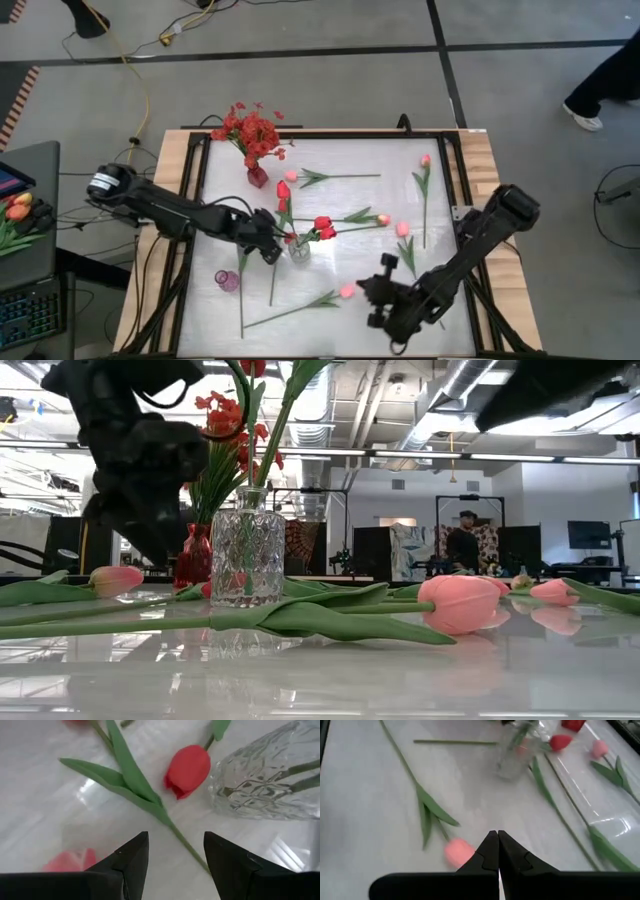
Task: Sort flowers into vase by color
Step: Put the red flower into the transparent vase
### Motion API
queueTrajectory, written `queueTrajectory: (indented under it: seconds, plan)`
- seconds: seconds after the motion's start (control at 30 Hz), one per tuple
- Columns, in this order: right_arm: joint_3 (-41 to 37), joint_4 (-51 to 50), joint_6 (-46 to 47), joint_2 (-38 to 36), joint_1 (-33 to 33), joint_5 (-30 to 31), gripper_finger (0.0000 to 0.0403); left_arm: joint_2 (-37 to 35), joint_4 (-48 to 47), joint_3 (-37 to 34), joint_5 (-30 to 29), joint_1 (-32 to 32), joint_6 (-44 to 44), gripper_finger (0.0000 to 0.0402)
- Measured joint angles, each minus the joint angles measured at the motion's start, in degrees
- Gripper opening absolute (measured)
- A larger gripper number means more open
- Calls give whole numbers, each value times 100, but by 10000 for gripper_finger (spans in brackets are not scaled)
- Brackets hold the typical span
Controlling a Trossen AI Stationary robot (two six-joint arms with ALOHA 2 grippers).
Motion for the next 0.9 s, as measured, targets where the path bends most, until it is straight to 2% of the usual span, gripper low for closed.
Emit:
queueTrajectory:
  seconds: [0.17,0.3,0.47,0.7,0.9]
  plan:
    - [-889,507,81,-804,94,-2,25,344,-14,214,36,-25,-256,178]
    - [-1304,640,85,-1194,109,-7,25,660,-219,509,48,-154,-280,178]
    - [-1483,635,-20,-1412,107,-13,26,963,-653,800,-9,-216,-299,178]
    - [-1545,598,-191,-1506,107,-175,29,1293,-553,813,11,-271,-395,178]
    - [-1547,603,-362,-1506,86,-182,28,1301,-492,813,19,-302,-356,178]
